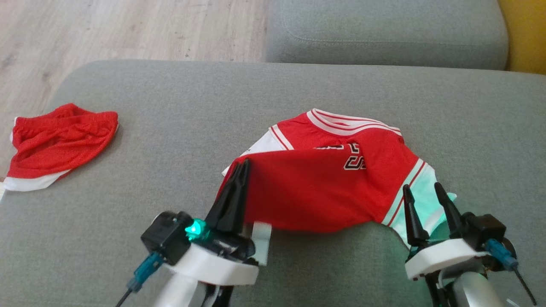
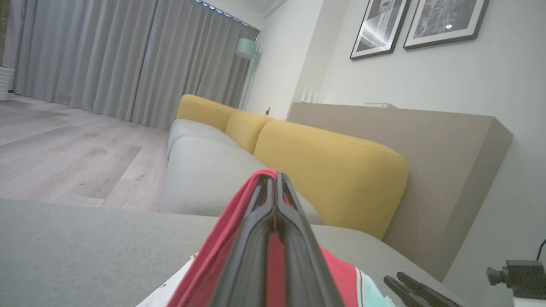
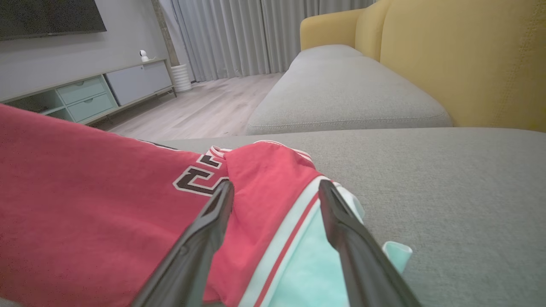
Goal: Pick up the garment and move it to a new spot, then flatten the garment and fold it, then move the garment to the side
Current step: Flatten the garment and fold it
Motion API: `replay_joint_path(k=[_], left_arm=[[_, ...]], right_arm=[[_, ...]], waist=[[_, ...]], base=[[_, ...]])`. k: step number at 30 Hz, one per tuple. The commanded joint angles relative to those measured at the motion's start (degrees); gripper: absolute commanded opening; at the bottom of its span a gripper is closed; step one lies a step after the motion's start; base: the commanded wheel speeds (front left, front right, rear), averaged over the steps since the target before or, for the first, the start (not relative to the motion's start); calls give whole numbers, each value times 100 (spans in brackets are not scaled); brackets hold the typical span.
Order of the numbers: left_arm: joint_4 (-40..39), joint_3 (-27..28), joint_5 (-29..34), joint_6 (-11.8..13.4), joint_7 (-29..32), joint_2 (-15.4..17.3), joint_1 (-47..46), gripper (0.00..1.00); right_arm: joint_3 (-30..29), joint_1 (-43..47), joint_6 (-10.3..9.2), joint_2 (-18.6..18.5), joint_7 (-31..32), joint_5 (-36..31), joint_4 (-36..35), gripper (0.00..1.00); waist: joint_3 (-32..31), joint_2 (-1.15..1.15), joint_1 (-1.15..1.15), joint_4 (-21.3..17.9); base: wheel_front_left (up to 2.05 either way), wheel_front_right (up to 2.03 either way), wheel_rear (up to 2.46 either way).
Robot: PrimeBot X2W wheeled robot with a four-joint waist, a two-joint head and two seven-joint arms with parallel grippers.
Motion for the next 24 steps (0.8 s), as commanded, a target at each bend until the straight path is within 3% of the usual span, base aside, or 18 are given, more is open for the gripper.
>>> replay_joint_path(k=[1,18,19,20,21,22,23,24], left_arm=[[-147,181,48,-32,-30,72,-103,0],[1651,1719,387,-32,-30,15,-916,0],[1764,1797,406,-32,-30,8,-976,14],[1960,1944,451,-32,-30,-8,-1075,93],[1979,2029,477,-32,-30,-17,-1122,93],[1960,2078,505,-32,-30,-26,-1157,33],[1936,2129,523,-32,-30,-36,-1180,0],[1936,2129,523,-32,-30,-36,-1180,0]], right_arm=[[140,-32,43,17,-23,39,-148,100],[273,-453,43,-100,-23,5,-153,100],[276,-460,43,-105,-23,10,-151,100],[277,-477,43,-102,-23,18,-140,100],[274,-488,43,-96,-23,19,-136,100],[269,-497,43,-90,-23,21,-131,100],[257,-502,43,-84,-23,26,-128,100],[257,-502,43,-84,-23,26,-128,100]], waist=[[21,0,1,-5],[891,0,1,-819],[898,0,1,-832],[907,0,1,-849],[908,0,1,-851],[905,0,1,-844],[899,0,1,-823],[899,0,1,-823]], base=[[0,0,0],[0,0,0],[0,0,0],[0,0,0],[0,0,0],[0,0,0],[0,0,0],[0,0,0]])
